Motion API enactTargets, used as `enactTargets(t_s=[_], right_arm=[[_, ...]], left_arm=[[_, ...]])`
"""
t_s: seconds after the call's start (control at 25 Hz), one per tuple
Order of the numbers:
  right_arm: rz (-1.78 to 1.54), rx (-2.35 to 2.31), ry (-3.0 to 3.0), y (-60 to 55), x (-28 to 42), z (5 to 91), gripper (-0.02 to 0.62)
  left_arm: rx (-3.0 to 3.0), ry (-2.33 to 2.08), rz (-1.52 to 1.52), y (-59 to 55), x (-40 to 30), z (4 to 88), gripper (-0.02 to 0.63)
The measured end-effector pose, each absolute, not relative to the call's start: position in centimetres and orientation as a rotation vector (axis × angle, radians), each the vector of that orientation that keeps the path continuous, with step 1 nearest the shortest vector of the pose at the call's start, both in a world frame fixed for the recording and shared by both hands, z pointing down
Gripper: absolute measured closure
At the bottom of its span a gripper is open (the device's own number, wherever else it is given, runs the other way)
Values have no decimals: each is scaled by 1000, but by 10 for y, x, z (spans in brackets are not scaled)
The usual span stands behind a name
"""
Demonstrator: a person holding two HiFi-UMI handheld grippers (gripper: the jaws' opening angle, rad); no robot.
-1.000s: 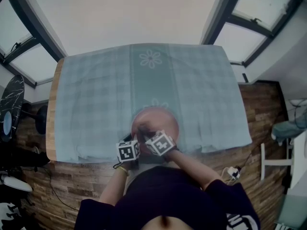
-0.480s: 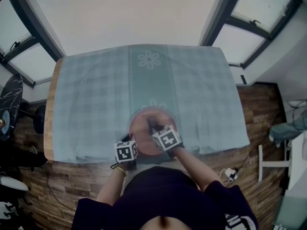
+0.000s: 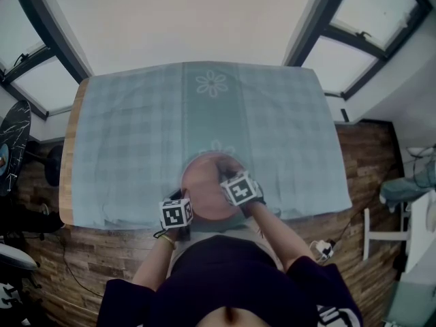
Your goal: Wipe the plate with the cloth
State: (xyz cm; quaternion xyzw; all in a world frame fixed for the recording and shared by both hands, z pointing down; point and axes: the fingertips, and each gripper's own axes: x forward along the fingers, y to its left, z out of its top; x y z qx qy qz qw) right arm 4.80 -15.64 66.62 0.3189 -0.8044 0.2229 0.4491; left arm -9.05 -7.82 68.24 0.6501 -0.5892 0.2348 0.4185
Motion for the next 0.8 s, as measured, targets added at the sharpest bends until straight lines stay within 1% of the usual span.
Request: enactTargets(t_s=[0.28, 0.8], right_arm=[[515, 809, -1925, -165, 62, 673, 563], [439, 740, -1862, -155, 56, 682, 563]], left_arm=[[1627, -1483, 578, -78, -90, 681, 540], [1614, -1492, 544, -78, -91, 683, 541]])
